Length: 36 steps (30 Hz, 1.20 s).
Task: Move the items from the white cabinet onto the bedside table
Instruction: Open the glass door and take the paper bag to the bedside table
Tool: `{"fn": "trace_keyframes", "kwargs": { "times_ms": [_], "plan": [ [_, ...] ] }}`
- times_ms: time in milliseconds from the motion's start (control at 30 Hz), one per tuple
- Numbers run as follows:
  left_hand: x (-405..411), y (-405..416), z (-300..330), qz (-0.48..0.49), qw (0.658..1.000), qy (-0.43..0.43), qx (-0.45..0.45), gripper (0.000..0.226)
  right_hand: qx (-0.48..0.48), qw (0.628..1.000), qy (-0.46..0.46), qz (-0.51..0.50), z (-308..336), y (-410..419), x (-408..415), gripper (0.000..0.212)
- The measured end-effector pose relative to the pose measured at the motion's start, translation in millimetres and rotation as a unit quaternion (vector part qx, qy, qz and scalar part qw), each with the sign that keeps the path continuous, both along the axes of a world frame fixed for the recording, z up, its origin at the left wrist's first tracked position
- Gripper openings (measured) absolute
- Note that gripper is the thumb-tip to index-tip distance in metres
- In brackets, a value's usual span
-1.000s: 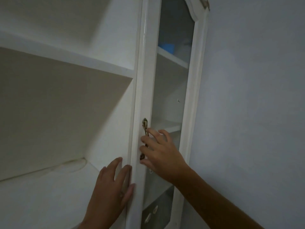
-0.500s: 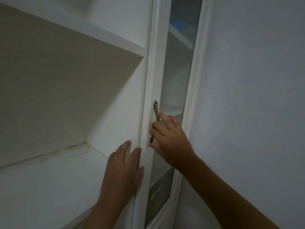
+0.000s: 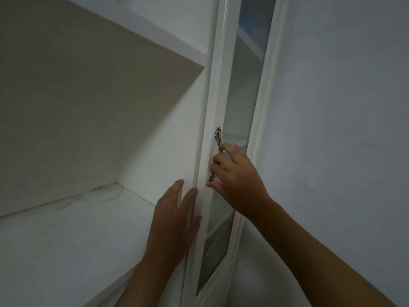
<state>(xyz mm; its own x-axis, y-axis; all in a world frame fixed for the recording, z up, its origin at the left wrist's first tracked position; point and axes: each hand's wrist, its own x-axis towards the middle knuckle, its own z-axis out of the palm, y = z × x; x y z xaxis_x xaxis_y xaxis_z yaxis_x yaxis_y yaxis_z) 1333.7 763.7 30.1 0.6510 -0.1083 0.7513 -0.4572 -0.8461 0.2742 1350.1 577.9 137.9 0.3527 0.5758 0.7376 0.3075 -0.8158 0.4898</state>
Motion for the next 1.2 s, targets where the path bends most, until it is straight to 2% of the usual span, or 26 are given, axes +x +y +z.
{"fn": "trace_keyframes", "kwargs": {
  "times_ms": [467,767,1000,1100,1200],
  "plan": [
    [5.2,-2.1,-3.7,0.015,0.999,-0.038,0.013,0.066,0.006,0.998,-0.051,0.04,0.3,-1.5,1.1,0.039],
    [0.1,-2.8,0.2,0.012,0.999,0.002,0.03,0.079,0.011,0.991,-0.073,0.111,-0.4,-27.1,-8.9,0.026],
    [-1.8,-13.1,-6.0,-0.035,0.996,-0.052,0.064,0.064,0.061,0.995,-0.003,0.079,-7.7,-40.8,-23.8,0.041],
    [-2.7,-24.5,-12.2,-0.058,0.994,-0.077,0.057,0.06,0.097,0.991,-0.004,0.094,-11.9,-44.4,-33.6,0.036],
    [-1.7,-31.6,-14.9,-0.074,0.993,-0.083,0.039,0.055,0.086,0.992,-0.004,0.093,-12.0,-43.9,-43.6,0.043]
  ]
}}
